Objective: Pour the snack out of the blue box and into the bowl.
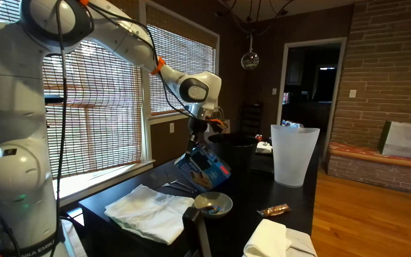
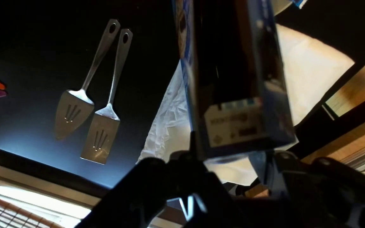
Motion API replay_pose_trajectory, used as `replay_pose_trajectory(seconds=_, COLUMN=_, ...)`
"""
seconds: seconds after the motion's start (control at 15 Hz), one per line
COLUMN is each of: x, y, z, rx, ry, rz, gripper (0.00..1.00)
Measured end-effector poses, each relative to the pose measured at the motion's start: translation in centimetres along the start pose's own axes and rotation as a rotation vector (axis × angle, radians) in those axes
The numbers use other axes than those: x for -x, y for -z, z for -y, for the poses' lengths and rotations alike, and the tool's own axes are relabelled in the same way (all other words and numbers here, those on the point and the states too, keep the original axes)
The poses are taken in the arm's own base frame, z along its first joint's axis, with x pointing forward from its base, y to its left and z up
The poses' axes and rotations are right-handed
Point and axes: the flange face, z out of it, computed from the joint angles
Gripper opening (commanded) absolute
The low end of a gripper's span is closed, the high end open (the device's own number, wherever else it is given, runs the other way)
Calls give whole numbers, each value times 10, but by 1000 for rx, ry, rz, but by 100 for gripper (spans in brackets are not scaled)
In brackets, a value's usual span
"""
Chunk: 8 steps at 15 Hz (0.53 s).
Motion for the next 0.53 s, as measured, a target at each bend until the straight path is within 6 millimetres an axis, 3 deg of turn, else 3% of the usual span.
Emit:
replay_pose_trajectory(seconds=0.33, x=-12, y=0, z=-18, rx=-27, ry=101, rz=78, gripper=16)
replay_pose_trajectory(seconds=0.53, x=-14, y=-10, z=-20, rx=-57, ry=154, rz=124, gripper=16)
